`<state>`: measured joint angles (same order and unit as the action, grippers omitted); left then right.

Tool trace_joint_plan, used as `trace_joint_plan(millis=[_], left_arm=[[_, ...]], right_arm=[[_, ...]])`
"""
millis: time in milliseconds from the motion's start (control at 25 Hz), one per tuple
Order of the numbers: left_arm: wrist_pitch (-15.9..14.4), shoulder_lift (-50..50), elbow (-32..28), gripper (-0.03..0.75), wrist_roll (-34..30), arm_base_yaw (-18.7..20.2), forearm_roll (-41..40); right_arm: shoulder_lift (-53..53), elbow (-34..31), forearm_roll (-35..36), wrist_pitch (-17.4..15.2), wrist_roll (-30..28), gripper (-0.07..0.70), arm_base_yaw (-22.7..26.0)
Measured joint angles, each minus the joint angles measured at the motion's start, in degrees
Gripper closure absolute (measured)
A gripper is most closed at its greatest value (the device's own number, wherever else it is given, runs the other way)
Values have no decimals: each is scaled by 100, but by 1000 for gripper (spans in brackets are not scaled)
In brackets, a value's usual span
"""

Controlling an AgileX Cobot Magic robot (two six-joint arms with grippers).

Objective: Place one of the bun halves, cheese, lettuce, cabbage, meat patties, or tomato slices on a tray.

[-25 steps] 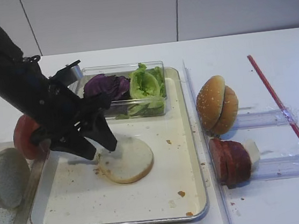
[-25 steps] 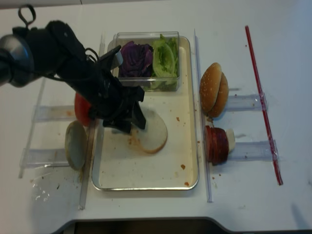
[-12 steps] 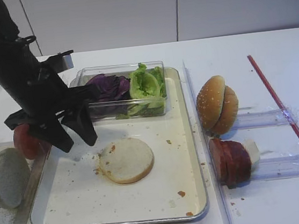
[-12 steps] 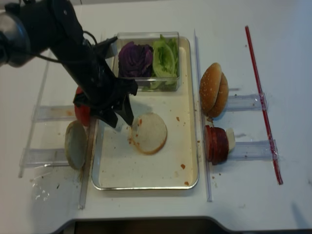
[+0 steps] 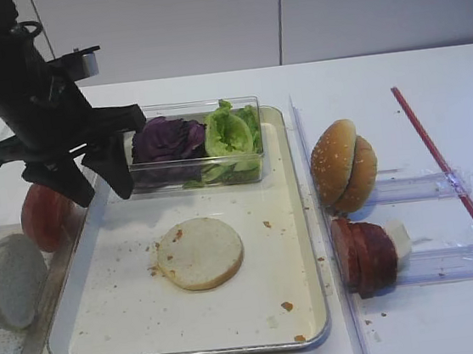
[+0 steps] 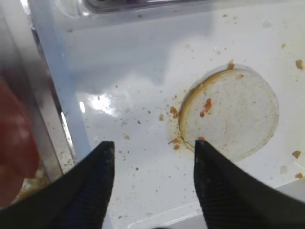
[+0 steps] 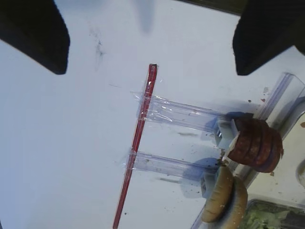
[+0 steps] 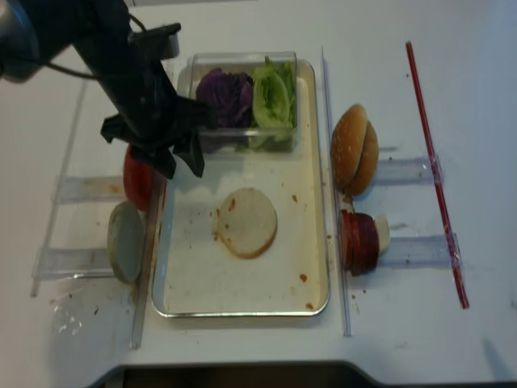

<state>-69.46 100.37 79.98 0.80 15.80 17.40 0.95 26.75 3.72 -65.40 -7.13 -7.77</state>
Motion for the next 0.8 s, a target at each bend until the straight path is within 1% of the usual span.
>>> trace_joint_plan(millis=[240, 480, 600, 800], left_arm=[[-39, -313, 0, 353, 109, 0, -335], [-74, -759, 0, 353, 380, -13, -1349], [-86, -928, 0, 353, 433, -191, -1570], [-98, -1241, 0, 353, 413, -723, -1621]], right_arm=[[0, 0, 0, 0, 0, -62, 0], [0, 0, 0, 0, 0, -62, 0], [0, 0, 0, 0, 0, -62, 0], [0, 0, 0, 0, 0, -62, 0]])
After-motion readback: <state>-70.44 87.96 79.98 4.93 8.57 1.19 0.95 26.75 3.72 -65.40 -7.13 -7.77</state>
